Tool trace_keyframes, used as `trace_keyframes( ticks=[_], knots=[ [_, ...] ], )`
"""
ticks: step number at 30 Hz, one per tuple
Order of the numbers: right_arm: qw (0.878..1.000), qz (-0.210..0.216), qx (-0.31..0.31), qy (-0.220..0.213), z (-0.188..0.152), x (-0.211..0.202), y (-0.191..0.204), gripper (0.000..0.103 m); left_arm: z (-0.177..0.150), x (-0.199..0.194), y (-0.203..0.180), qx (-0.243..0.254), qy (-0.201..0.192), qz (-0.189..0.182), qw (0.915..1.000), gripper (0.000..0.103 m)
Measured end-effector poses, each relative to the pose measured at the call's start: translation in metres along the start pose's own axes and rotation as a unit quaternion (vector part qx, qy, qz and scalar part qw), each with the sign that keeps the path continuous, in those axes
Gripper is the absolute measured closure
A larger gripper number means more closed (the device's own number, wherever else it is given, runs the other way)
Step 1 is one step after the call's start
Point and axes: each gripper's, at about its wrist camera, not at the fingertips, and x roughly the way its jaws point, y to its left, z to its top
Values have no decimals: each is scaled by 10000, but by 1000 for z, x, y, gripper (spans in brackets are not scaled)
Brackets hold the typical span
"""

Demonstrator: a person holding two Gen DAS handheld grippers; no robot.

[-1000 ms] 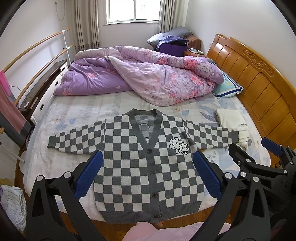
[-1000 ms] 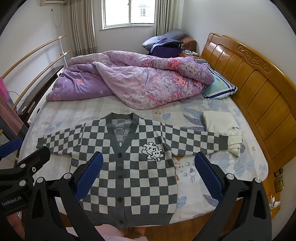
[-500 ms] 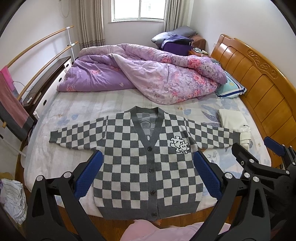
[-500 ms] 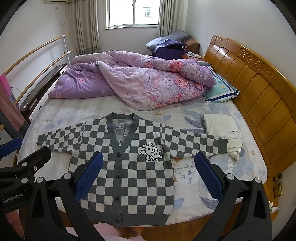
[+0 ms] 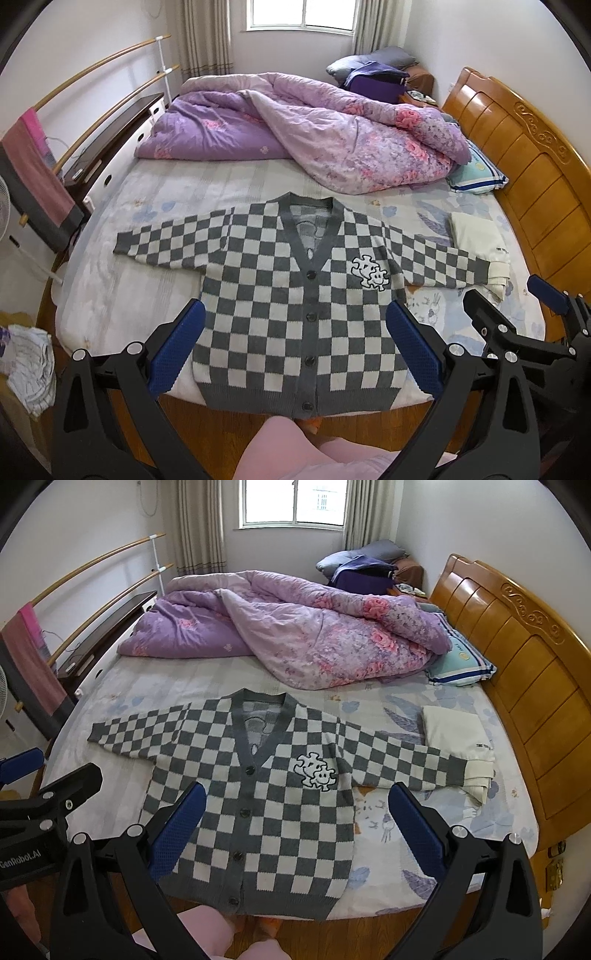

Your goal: Fold large clothes

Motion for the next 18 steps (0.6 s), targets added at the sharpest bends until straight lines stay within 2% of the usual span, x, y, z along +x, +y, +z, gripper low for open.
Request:
trace_keyframes(
  ticks=[11, 18],
  knots=[
    [9989, 250, -297, 280, 2, 14, 30, 7, -3, 11, 35, -441, 392, 22, 9983, 5],
    [9975, 239, -507, 437, 16, 33, 78, 7, 8, 35, 95, -768, 585, -152, 9952, 5]
  ],
)
